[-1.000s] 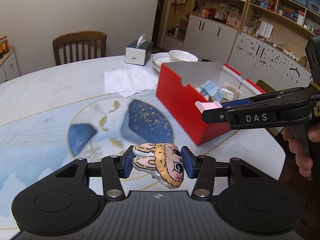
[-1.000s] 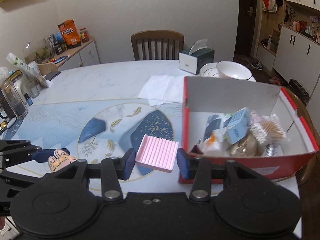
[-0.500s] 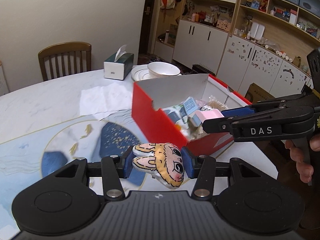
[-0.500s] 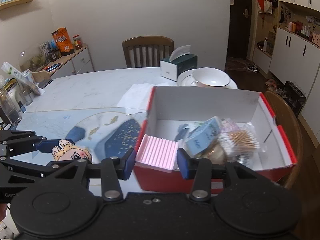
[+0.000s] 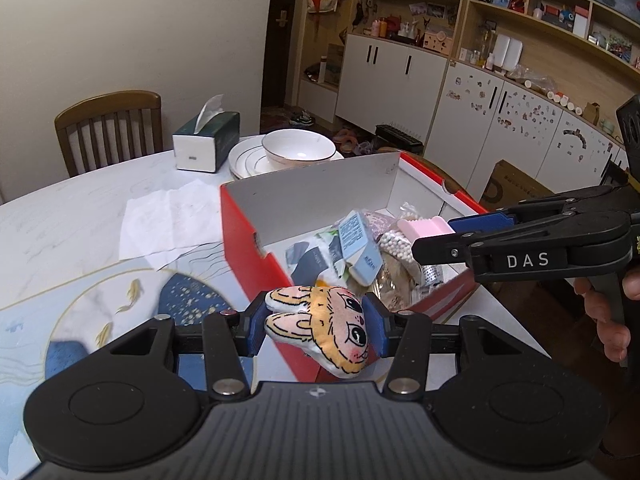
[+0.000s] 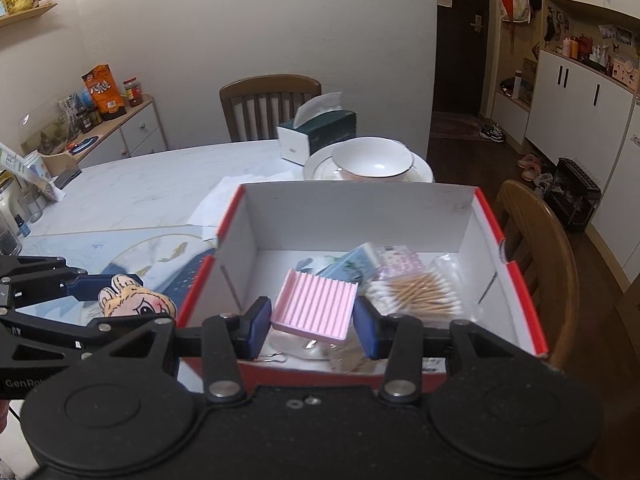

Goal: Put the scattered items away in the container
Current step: 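Carry the bunny plush and pink sponge over the red box with both tools, then lower the plush and sponge into the box and open both tools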

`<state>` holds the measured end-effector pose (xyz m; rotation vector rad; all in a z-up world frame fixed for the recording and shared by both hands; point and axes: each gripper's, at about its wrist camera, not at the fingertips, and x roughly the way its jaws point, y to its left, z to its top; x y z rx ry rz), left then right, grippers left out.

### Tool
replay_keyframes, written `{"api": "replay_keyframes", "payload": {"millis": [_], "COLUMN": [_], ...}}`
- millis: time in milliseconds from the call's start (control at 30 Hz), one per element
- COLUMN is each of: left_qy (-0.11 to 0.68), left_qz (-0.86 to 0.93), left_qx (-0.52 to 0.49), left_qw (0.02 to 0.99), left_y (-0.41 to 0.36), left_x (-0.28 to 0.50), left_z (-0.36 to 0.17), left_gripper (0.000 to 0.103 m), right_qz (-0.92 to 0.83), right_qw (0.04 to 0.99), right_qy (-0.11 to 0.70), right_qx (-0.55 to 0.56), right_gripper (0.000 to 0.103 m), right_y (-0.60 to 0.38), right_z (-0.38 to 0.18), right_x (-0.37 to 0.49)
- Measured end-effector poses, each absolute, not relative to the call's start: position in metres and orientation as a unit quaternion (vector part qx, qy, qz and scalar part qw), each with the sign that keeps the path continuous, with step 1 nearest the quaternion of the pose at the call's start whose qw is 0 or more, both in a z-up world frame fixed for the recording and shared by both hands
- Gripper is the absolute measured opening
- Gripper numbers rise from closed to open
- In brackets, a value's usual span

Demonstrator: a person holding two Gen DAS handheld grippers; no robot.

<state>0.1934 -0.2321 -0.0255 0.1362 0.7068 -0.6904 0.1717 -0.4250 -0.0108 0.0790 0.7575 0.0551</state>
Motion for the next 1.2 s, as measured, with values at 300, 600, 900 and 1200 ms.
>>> {"api": "replay_keyframes", "payload": {"millis": [300,600,900,1200], "left_qy": [0.333,0.336,0.335,0.351], "left_qz": [-0.328,-0.315,-0.304,-0.302], "left_qx": [0.086,0.124,0.170,0.194], "left_qw": [0.880,0.879,0.875,0.865], "left_y": [-0.266,-0.299,-0.329,-0.355], "left_x": [0.217,0.251,0.281,0.314], "left_z": [-0.024,-0.032,-0.041,-0.048], "left_gripper": [0.048,0.048,0.048,0.048], "right_qz": [0.020,0.016,0.011,0.019], "right_qw": [0.928,0.925,0.918,0.918], "right_qy": [0.371,0.378,0.393,0.394], "right_qx": [0.042,0.042,0.049,0.028], "right_gripper": [0.044,0.044,0.044,0.044], "right_y": [-0.455,-0.485,-0.508,-0.511], "right_z": [-0.016,-0.019,-0.030,-0.039], "right_x": [0.186,0.208,0.240,0.271]}}
